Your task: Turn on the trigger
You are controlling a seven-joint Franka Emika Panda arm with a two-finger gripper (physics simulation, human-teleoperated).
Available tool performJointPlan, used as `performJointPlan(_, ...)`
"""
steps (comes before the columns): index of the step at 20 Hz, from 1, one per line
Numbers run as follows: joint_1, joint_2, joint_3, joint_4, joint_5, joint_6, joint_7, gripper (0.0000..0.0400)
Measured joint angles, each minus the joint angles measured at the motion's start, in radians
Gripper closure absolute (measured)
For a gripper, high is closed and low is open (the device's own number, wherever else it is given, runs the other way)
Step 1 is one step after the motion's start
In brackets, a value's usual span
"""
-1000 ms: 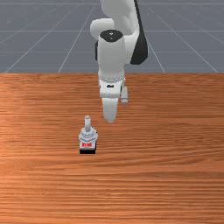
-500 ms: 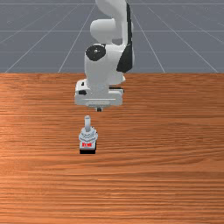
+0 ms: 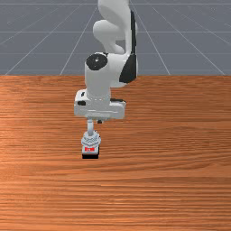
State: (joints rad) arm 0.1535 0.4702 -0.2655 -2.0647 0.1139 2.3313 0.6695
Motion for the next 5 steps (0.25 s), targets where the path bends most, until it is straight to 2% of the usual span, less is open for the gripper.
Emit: performJointPlan(5, -0.024, 0.111, 0.004, 0.209, 0.019, -0.053, 0.004, 0.04)
